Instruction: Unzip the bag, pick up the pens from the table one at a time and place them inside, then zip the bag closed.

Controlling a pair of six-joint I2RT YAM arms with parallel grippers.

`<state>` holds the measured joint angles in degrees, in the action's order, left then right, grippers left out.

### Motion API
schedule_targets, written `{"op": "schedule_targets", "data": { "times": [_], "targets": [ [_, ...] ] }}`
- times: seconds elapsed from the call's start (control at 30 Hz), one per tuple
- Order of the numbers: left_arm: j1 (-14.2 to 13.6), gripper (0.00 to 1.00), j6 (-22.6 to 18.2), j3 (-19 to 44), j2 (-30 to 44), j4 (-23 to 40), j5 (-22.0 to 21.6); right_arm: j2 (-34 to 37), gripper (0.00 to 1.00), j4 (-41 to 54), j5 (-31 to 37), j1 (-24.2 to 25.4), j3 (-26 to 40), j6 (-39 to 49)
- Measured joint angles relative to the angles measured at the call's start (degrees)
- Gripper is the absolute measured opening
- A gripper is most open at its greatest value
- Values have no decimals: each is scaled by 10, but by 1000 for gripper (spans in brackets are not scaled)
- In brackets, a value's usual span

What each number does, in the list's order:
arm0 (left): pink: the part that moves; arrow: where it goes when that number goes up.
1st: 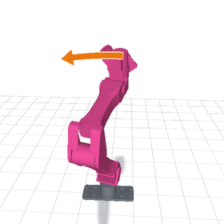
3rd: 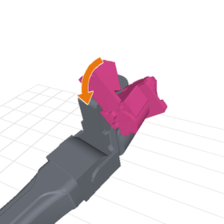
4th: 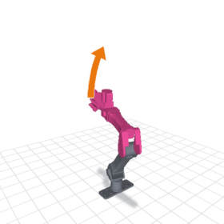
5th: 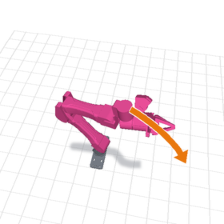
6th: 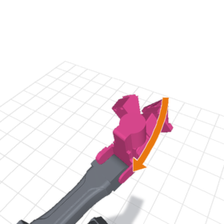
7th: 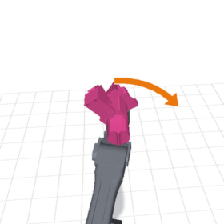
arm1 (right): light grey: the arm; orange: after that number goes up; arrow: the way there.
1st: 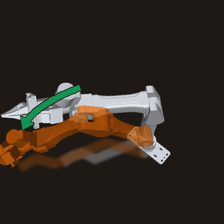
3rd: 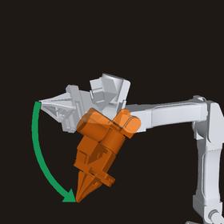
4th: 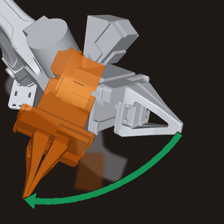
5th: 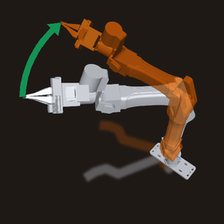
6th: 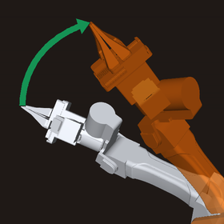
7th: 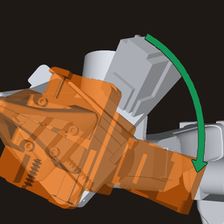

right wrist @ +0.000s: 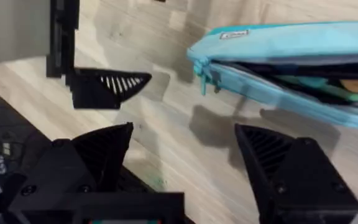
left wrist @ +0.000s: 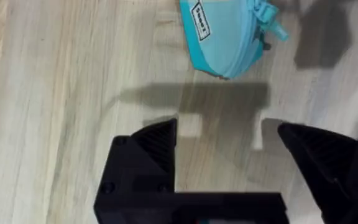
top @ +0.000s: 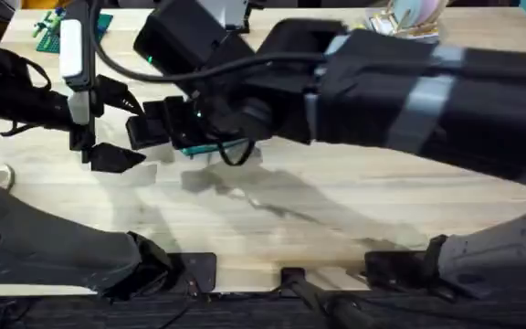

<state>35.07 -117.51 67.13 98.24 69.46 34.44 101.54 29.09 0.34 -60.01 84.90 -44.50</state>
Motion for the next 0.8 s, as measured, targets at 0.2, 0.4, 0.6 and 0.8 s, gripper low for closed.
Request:
{"op": "schedule_targets", "data": {
  "times": [0.2,0.4,0.6,0.8],
  "targets": [
    [0,993,0,0,0,7,2,41,998,-38,0,-2,0,-18],
    [0,993,0,0,0,8,17,69,995,-73,0,-2,0,-37],
    [0,993,0,0,0,8,25,72,995,-111,29,-2,0,-53],
    [0,993,0,0,0,8,39,86,996,-115,45,-2,0,-81]
  ]
}}
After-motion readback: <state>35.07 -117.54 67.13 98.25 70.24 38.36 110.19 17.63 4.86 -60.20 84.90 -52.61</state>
